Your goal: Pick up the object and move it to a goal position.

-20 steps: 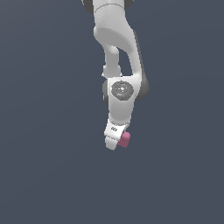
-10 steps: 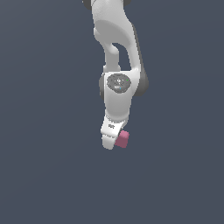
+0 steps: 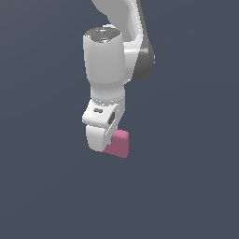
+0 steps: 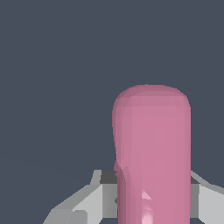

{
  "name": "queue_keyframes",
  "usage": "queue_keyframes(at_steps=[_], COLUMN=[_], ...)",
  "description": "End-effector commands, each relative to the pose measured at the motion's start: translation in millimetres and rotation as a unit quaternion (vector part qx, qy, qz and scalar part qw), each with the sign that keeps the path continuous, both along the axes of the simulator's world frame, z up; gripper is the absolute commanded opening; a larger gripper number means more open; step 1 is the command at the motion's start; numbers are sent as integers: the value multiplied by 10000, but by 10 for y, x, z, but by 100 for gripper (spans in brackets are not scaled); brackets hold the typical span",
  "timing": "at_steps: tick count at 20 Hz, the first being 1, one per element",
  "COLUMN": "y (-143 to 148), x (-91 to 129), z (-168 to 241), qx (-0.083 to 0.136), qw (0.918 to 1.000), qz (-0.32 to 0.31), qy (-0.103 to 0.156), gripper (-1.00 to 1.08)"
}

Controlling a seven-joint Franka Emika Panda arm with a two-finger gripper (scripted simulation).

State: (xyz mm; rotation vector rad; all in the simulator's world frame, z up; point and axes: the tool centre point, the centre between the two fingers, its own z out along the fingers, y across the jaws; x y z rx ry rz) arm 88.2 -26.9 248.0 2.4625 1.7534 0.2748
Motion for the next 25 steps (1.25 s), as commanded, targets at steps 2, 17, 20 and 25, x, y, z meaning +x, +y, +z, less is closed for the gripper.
queue_keyframes(at_steps=[2,17,20,25], y=[-226,-933,-995,-1033], x=[122,222,215,210], z=[632,2579,2728,2815], qx=[23,160,176,188], qw=[9990,9842,9823,9812], qz=[124,498,522,533], qy=[-422,-1693,-1788,-1843], gripper=[-100,-100,-100,-100])
